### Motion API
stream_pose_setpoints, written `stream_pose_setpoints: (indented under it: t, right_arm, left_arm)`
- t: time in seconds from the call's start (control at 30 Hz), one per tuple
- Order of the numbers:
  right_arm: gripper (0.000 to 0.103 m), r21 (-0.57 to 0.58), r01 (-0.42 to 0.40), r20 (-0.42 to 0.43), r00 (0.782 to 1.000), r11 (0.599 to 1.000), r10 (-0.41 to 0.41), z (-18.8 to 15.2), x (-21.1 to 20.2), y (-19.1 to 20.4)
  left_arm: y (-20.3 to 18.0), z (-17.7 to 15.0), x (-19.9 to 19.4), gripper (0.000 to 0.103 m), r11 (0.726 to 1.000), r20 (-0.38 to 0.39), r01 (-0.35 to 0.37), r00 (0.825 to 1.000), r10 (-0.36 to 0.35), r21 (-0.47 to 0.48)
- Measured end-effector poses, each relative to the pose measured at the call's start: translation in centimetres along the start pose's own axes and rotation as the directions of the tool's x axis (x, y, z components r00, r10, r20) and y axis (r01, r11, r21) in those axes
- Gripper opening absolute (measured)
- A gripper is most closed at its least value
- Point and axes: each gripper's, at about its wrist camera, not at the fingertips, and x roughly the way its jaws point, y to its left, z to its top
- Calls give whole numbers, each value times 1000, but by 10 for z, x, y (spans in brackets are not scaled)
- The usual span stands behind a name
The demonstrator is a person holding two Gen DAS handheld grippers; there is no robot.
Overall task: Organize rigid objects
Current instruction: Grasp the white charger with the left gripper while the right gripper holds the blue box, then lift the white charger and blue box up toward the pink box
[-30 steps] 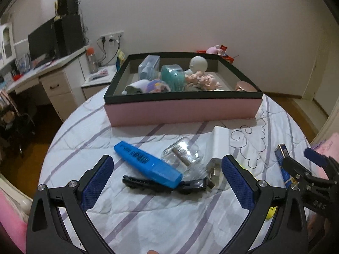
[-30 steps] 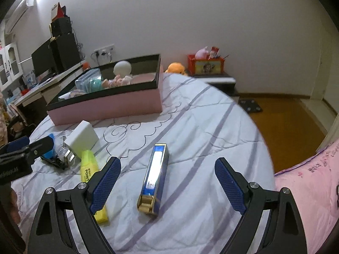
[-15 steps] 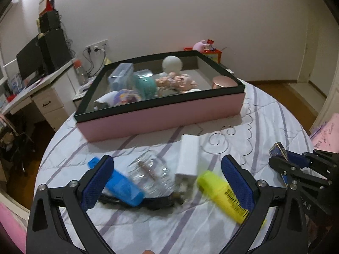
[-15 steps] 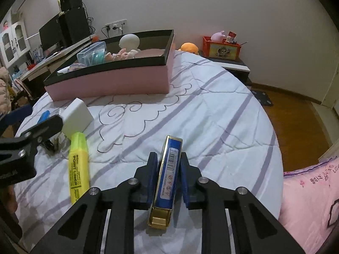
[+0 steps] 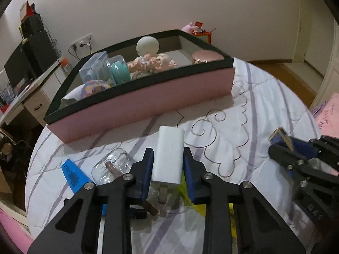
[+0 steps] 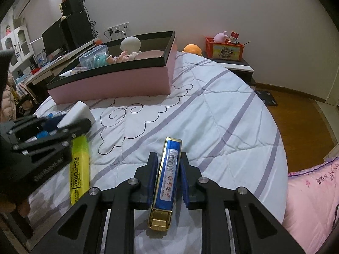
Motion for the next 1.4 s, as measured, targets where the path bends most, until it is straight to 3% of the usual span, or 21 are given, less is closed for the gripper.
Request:
stream_pose_setpoints:
  t: [0.2, 0.37, 0.57, 0.77, 0.87, 1.1, 1.4]
  right_arm:
    - [21, -22, 38, 1, 999, 999, -38, 1, 1, 7]
    - [17, -47, 56, 17, 998, 997, -55, 1, 0, 11]
    - [16, -45, 2, 94, 996, 999, 2, 0, -22, 22]
    - [16, -80, -64, 195, 978, 995, 78, 7, -57, 55]
    - [16, -102, -84, 223, 969, 991, 105, 9, -71, 72]
    - [16, -165, -79, 277, 953, 983, 123, 14, -95, 109]
    - [16, -174, -137, 163, 973, 975, 166, -11, -78, 115]
  left_arm:
    - [4, 0, 2, 26, 999, 7, 17, 1000, -17, -46]
    - [24, -4, -8, 23, 979, 47, 120, 992, -114, -164]
    - [35, -10, -42, 23, 976, 118, 120, 988, -99, -181]
    - [49, -18, -77, 23, 981, 184, 64, 982, -30, -182]
    - [55, -22, -95, 23, 981, 206, 69, 978, -31, -179]
    - [72, -31, -115, 23, 979, 231, 65, 973, -19, -192]
    - [81, -54, -112, 23, 979, 192, 61, 981, -23, -193]
